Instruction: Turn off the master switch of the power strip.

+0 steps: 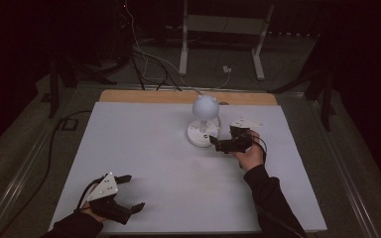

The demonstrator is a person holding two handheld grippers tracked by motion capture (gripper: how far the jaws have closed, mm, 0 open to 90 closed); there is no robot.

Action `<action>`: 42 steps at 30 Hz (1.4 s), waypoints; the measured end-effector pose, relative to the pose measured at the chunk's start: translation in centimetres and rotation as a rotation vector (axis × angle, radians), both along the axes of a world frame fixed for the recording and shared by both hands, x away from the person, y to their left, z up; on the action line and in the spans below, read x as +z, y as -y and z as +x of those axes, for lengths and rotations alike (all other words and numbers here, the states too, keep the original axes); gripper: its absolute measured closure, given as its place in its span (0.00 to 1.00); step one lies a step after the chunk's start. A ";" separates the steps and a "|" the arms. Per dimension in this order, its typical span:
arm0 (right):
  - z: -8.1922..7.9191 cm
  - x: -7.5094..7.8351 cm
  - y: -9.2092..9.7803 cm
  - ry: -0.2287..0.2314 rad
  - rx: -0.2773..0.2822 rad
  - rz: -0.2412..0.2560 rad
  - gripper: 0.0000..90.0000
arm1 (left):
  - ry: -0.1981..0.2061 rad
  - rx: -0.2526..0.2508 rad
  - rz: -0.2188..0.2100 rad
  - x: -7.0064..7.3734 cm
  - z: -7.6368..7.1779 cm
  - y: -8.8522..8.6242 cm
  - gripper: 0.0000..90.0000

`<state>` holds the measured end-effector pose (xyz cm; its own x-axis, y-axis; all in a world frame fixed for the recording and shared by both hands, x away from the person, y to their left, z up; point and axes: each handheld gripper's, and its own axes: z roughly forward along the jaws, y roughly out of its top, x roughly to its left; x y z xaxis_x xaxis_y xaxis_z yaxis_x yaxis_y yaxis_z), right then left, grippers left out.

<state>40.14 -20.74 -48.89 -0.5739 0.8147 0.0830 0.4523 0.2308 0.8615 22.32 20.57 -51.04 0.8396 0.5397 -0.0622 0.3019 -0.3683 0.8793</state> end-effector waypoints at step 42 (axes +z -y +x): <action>2.1 -0.7 -1.3 -0.072 -0.173 -0.021 1.00 | -0.005 0.001 0.002 -0.1 0.0 0.0 0.00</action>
